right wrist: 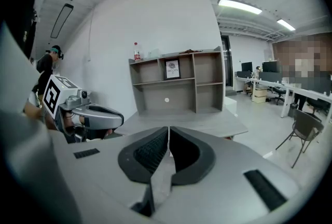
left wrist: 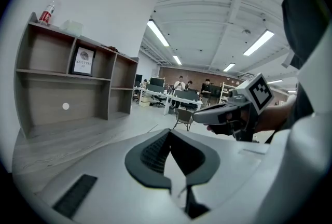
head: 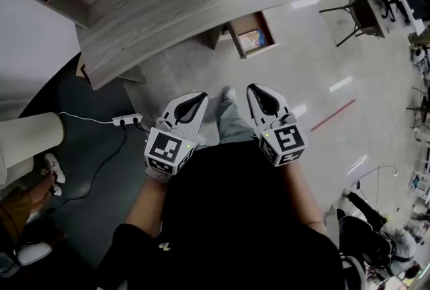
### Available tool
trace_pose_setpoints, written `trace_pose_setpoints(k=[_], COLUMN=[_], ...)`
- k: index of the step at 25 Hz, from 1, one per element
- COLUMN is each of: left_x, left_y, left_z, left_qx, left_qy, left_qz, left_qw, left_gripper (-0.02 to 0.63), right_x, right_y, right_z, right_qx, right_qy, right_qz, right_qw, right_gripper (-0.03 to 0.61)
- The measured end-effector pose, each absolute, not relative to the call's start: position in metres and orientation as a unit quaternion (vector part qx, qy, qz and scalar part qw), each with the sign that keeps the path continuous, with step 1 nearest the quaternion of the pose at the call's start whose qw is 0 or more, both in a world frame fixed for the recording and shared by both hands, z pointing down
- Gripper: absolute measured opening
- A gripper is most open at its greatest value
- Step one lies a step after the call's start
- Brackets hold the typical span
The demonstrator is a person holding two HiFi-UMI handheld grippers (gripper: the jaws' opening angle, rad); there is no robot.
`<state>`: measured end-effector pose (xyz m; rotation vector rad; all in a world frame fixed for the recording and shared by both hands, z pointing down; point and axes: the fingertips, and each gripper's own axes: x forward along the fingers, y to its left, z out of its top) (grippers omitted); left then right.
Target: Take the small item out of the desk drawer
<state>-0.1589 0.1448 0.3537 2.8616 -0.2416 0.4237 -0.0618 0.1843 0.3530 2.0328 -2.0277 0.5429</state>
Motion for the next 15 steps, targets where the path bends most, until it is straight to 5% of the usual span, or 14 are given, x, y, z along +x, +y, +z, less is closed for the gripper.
trace_pose_setpoints(k=[15], left_x=[-0.010], left_y=[0.065], left_z=[0.362], left_qx=[0.953], left_qy=[-0.180], left_qz=[0.203], left_qw=[0.138], left_gripper=[0.009], right_x=[0.101], right_y=[0.106], right_z=[0.418], right_qx=[0.618], right_qy=[-0.732], right_qz=[0.247], right_qw=[0.144], right_gripper=[0.002])
